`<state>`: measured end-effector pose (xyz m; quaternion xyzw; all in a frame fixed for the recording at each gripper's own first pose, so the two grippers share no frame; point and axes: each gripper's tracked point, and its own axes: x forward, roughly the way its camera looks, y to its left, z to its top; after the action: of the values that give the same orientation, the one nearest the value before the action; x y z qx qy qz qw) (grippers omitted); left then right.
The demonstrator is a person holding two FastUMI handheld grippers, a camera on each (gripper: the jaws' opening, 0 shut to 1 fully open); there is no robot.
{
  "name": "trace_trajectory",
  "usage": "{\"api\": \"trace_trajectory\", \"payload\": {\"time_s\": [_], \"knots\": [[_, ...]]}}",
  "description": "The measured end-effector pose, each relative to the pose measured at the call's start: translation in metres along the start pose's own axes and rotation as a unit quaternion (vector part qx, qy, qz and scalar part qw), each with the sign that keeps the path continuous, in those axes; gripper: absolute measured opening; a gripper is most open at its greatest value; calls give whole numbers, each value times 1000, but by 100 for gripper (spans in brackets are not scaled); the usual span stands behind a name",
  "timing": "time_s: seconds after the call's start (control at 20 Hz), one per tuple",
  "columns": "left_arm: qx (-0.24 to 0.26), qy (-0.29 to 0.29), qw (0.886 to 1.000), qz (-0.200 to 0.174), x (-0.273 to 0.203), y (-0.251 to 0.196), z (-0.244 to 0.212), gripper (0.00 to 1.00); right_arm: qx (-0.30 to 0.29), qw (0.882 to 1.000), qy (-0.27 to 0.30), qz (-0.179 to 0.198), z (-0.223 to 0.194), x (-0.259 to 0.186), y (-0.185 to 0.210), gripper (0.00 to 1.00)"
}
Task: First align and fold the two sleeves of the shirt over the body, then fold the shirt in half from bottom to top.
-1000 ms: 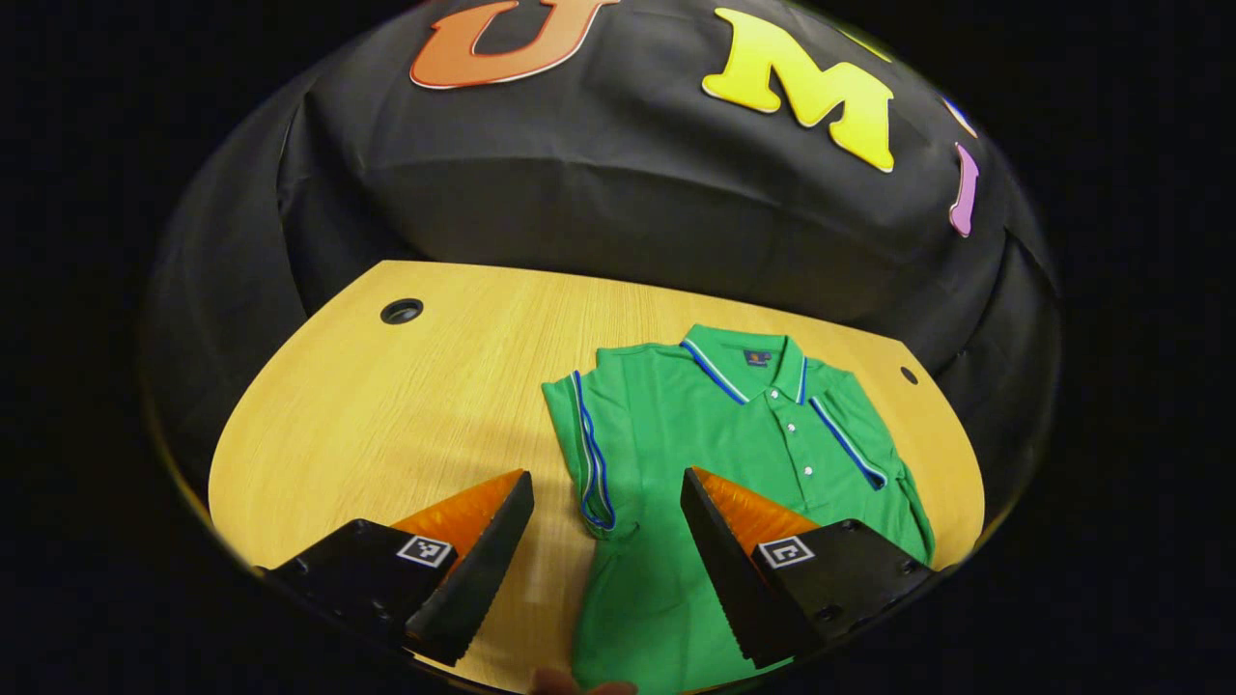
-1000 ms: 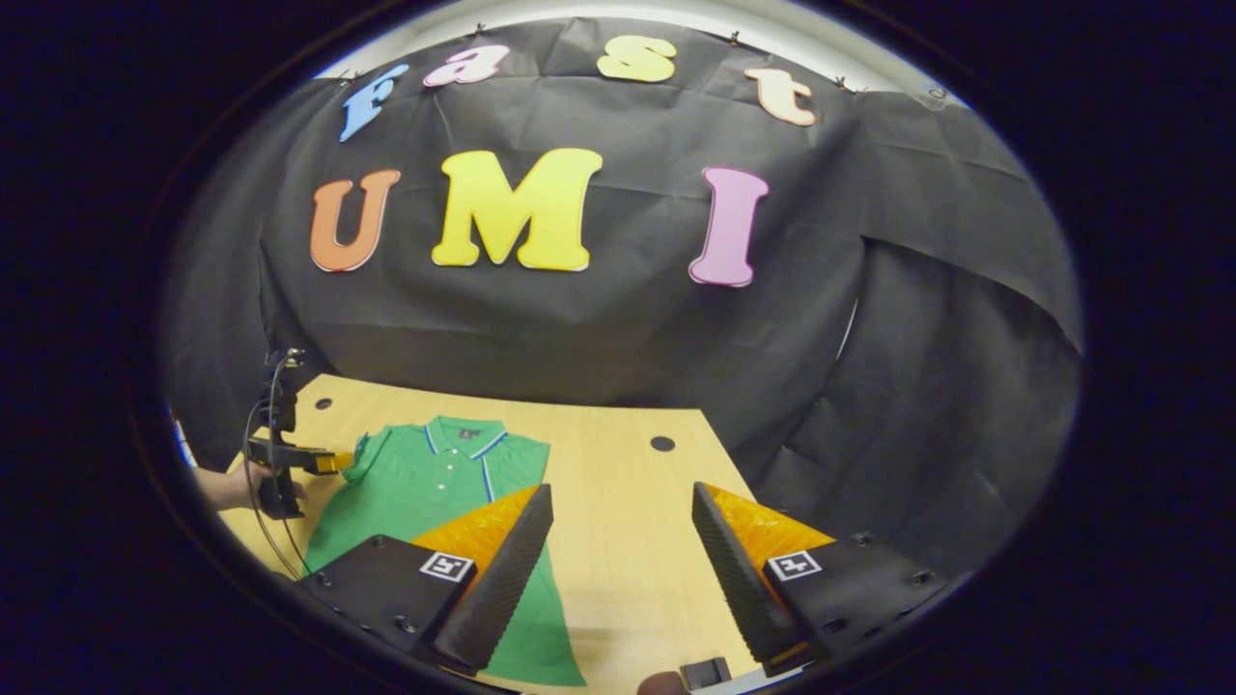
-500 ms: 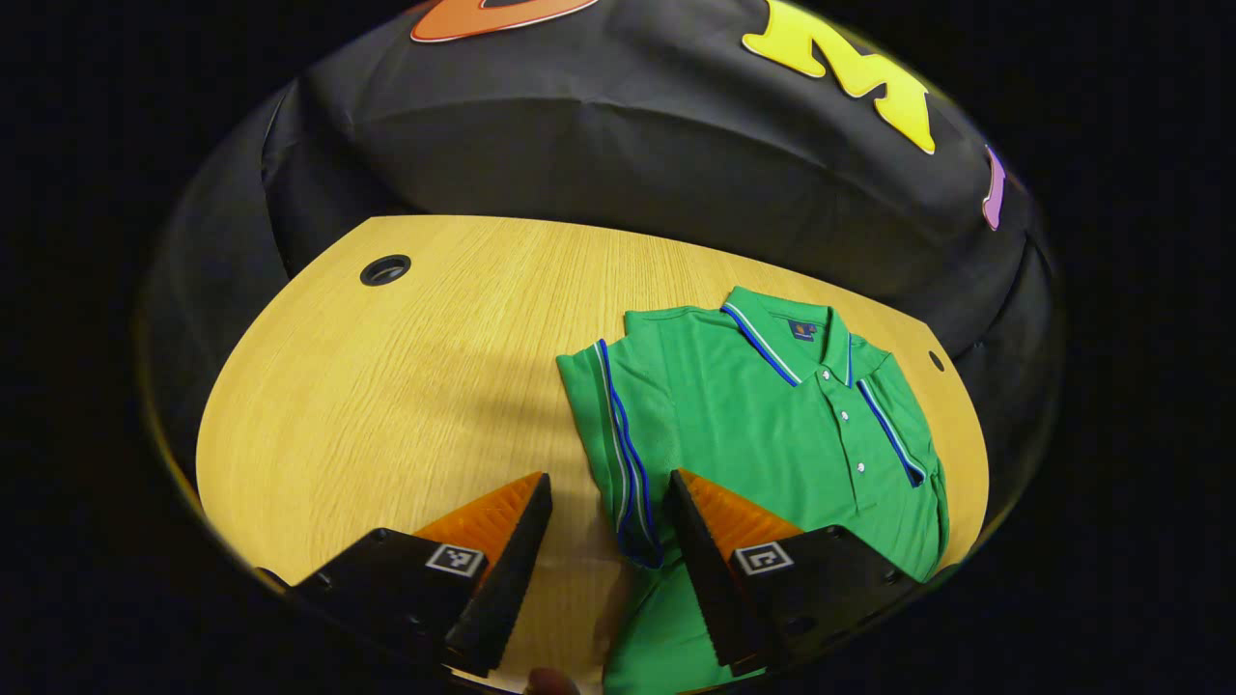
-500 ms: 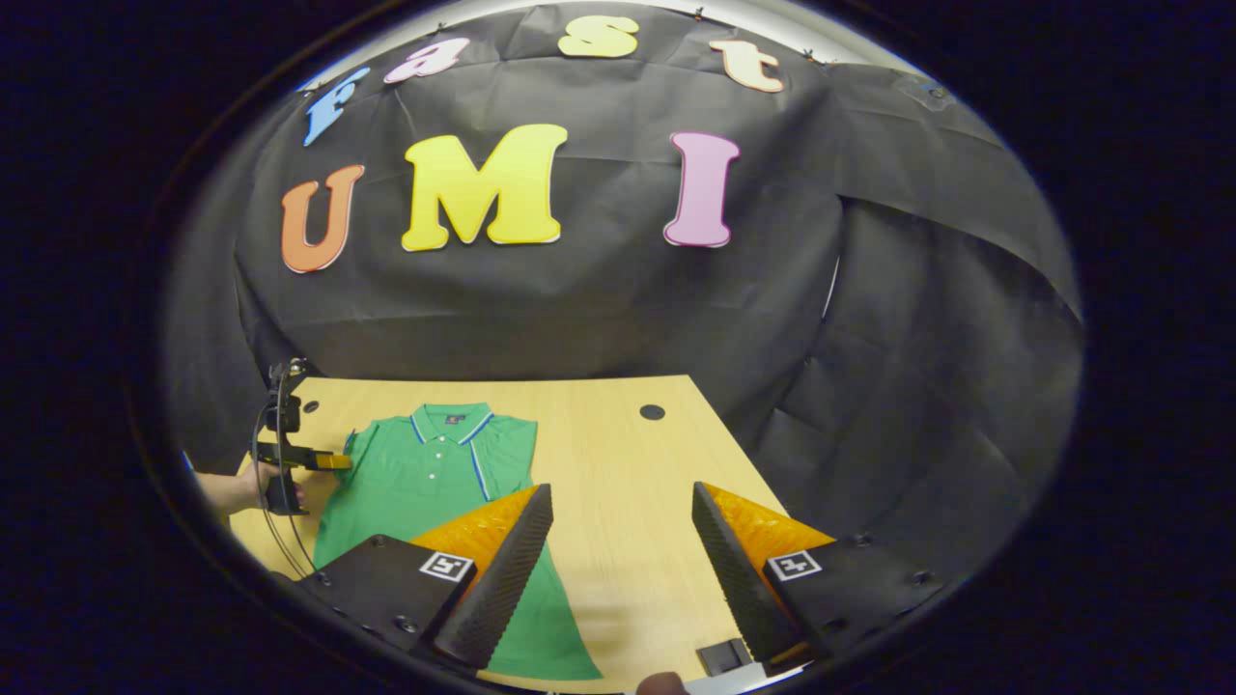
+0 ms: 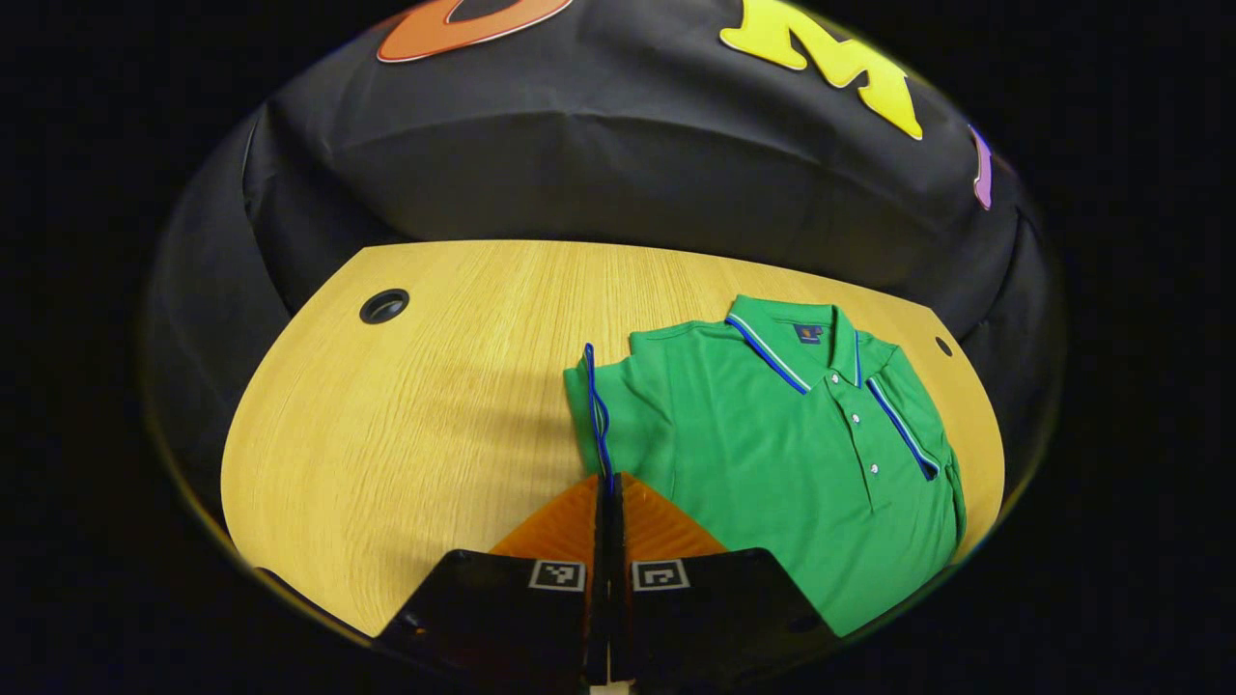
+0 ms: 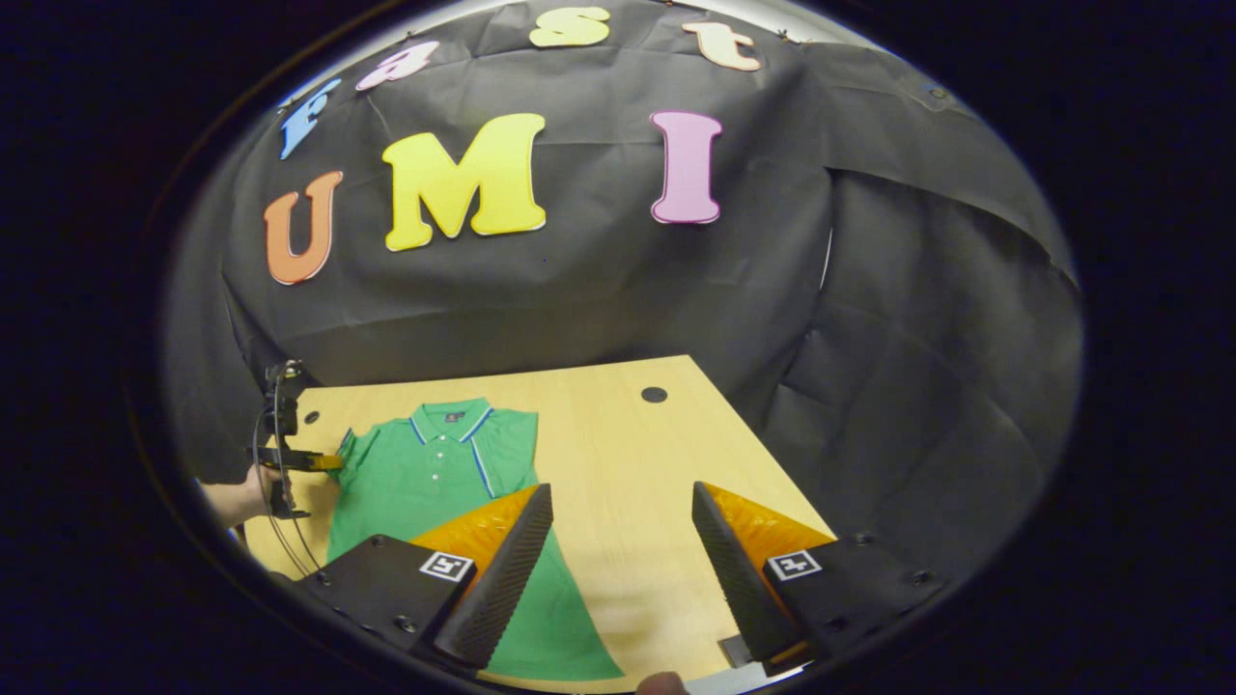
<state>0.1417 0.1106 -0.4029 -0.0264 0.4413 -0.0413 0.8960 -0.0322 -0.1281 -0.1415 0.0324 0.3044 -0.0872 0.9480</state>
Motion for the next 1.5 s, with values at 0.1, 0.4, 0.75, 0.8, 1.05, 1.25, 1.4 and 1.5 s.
{"api": "trace_trajectory", "payload": {"time_s": [0.1, 0.4, 0.75, 0.8, 1.05, 1.25, 1.4, 1.5], "knots": [[9, -5, 1000, -5, -3, -5, 6, 4, -2, 1000, -2, -3, -1, 0, 0, 94], [32, -45, 998, -27, -23, -36, 38, 3, -11, 1000, -19, -10, 2, -6, -6, 93], [73, -58, 994, -60, -38, -104, 55, 3, 9, 999, -33, -23, -1, -23, -30, 94], [76, -55, 993, -65, -38, -114, 53, 3, 13, 999, -35, -25, -2, -25, -34, 94], [102, -31, 992, -69, -25, -163, 24, 6, 28, 998, -39, -38, -8, -34, -53, 93], [113, -37, 990, -79, -36, -191, 8, 81, 22, 998, -40, -33, -8, -35, -54, 94], [113, -48, 990, -68, -54, -188, 3, 99, 14, 999, -40, -14, -9, -32, -44, 93], [100, -54, 992, -60, -70, -183, 1, 99, 5, 999, -42, 3, -8, -27, -34, 93]]}}
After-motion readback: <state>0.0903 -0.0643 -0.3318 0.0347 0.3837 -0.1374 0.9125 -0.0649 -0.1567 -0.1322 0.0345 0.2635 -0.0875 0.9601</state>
